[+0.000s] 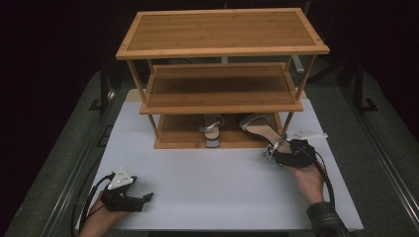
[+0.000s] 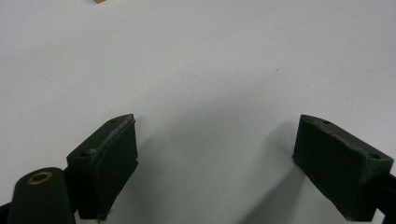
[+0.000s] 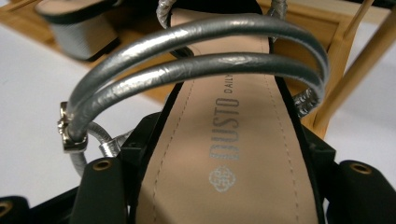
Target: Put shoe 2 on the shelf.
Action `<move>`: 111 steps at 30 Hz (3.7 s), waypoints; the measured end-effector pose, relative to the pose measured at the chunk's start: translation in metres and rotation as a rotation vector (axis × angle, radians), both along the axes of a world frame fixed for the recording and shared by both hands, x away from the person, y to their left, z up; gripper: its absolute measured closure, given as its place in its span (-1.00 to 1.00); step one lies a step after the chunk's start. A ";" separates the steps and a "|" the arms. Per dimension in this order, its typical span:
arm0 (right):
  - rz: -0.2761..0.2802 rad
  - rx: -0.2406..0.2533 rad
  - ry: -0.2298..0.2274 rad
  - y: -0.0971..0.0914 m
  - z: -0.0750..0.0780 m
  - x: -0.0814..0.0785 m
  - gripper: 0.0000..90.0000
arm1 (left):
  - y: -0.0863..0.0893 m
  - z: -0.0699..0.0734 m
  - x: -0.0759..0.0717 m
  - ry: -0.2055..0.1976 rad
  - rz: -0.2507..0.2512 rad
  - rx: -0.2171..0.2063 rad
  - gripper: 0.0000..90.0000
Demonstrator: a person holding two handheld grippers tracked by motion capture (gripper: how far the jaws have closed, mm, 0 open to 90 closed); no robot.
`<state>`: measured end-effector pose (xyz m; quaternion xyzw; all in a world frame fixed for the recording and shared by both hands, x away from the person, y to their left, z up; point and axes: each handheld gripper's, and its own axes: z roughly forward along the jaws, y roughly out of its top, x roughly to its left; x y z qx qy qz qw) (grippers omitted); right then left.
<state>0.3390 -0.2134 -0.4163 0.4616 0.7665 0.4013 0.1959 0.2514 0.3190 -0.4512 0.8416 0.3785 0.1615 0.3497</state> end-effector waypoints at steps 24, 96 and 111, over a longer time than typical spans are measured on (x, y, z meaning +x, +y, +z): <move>-0.245 0.013 -0.004 0.065 -0.030 0.083 -0.17 | 0.000 0.000 0.000 -0.001 0.000 0.001 -0.72; 0.084 -0.031 0.043 0.017 -0.003 0.006 -0.84 | 0.000 0.000 -0.001 -0.004 -0.001 0.001 -0.72; -0.004 -0.117 0.074 -0.043 -0.023 -0.064 -0.96 | 0.000 -0.001 -0.001 -0.006 0.000 -0.001 -0.72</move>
